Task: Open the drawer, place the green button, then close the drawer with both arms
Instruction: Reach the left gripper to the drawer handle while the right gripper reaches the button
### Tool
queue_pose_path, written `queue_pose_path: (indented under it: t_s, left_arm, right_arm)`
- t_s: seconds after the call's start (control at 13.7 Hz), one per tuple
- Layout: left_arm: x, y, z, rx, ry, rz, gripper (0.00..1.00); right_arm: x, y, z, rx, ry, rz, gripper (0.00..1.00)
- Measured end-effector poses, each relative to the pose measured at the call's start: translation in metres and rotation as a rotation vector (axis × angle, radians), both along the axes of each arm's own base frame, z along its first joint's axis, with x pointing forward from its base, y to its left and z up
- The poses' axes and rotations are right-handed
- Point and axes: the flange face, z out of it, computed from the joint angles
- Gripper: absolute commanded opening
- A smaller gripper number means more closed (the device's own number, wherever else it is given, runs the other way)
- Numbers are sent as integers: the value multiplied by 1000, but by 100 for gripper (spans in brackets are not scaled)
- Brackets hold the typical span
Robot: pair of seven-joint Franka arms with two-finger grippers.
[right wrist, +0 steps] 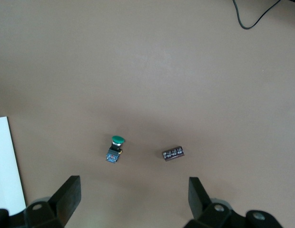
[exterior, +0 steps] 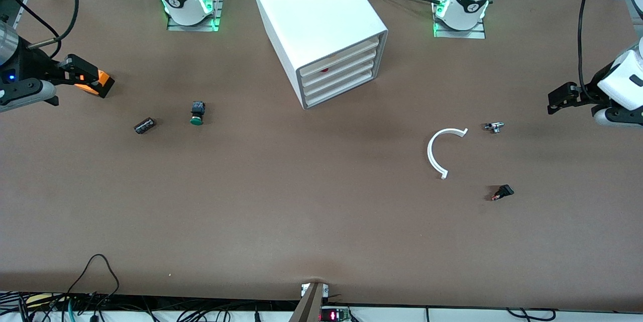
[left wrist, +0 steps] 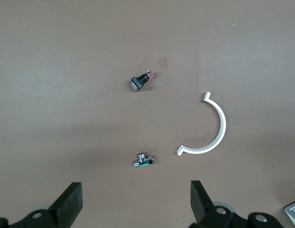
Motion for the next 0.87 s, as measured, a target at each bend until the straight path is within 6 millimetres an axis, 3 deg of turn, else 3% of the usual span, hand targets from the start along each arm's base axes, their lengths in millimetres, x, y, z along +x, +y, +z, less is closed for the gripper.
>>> queue_pose_path:
  t_s: [0.22, 0.58, 0.73, 0.87]
  left_arm:
    - [0, -1, 0, 0, 0, -2, 100]
    - [-3, -13, -4, -58, 32, -20, 100]
    - [-4, -25, -20, -157, 94, -66, 100]
    - [3, -44, -51, -247, 158, -116, 100]
  right_arm:
    - [2, 0, -2, 0, 1, -1, 100]
    - [14, 1, -24, -1, 20, -1, 100]
    - [15, 1, -27, -1, 23, 1, 100]
    - [15, 6, -26, 0, 23, 10, 100]
